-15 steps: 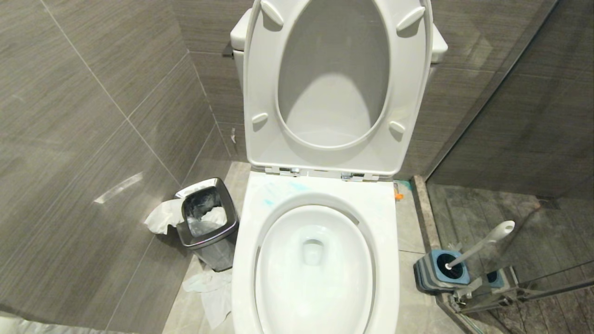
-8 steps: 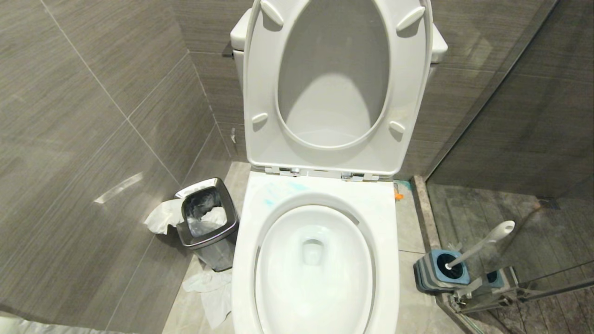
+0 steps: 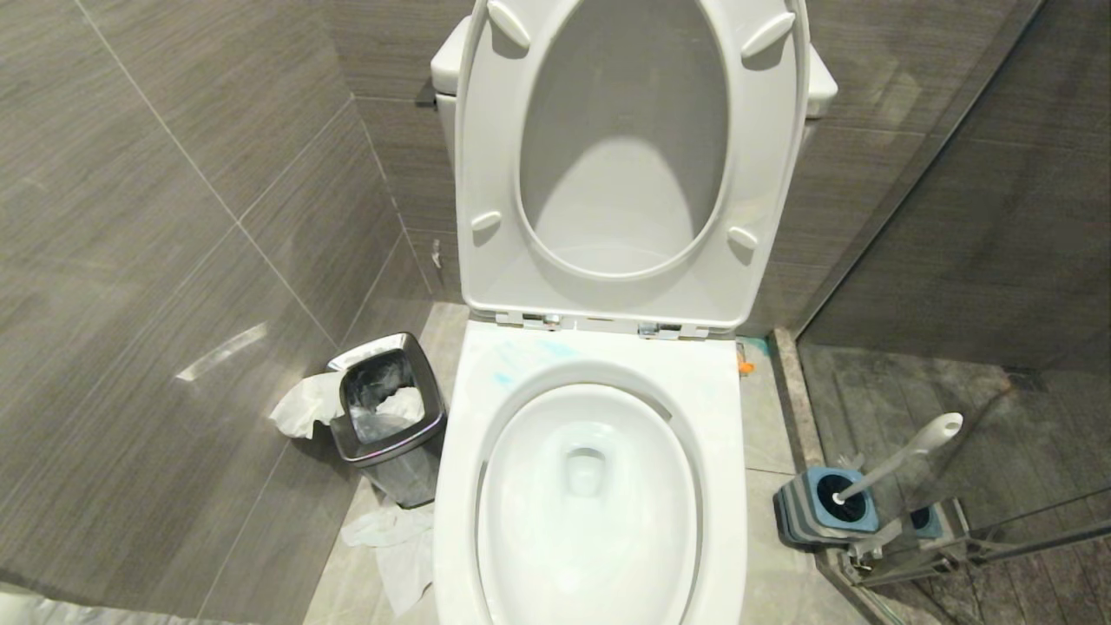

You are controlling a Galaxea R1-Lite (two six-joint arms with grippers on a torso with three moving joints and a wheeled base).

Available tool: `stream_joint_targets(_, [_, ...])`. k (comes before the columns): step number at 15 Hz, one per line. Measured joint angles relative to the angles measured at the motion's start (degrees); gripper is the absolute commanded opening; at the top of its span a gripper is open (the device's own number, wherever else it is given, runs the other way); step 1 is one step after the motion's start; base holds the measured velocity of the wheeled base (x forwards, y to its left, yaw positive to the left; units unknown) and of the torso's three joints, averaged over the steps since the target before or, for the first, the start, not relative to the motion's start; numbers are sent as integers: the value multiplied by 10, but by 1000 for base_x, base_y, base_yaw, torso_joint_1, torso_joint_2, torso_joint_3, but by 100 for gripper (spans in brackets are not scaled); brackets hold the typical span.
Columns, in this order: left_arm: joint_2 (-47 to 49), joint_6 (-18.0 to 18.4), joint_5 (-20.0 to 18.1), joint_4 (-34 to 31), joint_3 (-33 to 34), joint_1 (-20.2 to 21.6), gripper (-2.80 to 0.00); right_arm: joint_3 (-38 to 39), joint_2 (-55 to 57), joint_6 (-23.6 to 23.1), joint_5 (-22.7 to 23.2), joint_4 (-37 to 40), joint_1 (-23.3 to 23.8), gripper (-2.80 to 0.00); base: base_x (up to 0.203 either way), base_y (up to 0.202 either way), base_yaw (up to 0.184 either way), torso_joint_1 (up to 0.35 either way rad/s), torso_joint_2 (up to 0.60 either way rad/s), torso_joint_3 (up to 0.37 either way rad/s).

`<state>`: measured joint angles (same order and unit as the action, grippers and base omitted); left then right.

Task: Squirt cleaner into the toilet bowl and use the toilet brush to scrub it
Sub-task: Pour in the cleaning agent

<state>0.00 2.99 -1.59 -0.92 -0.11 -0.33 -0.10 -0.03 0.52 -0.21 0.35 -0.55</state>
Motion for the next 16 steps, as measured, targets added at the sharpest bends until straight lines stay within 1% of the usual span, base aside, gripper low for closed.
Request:
stream_joint_targets(4, [0, -20, 5, 2, 1, 0, -280, 0, 0, 0, 0, 0, 0, -280, 0, 0, 0, 0, 0, 0])
stream_joint_targets(16, [0, -17, 5, 2, 0, 0, -280, 0, 0, 0, 0, 0, 0, -280, 0, 0, 0, 0, 0, 0])
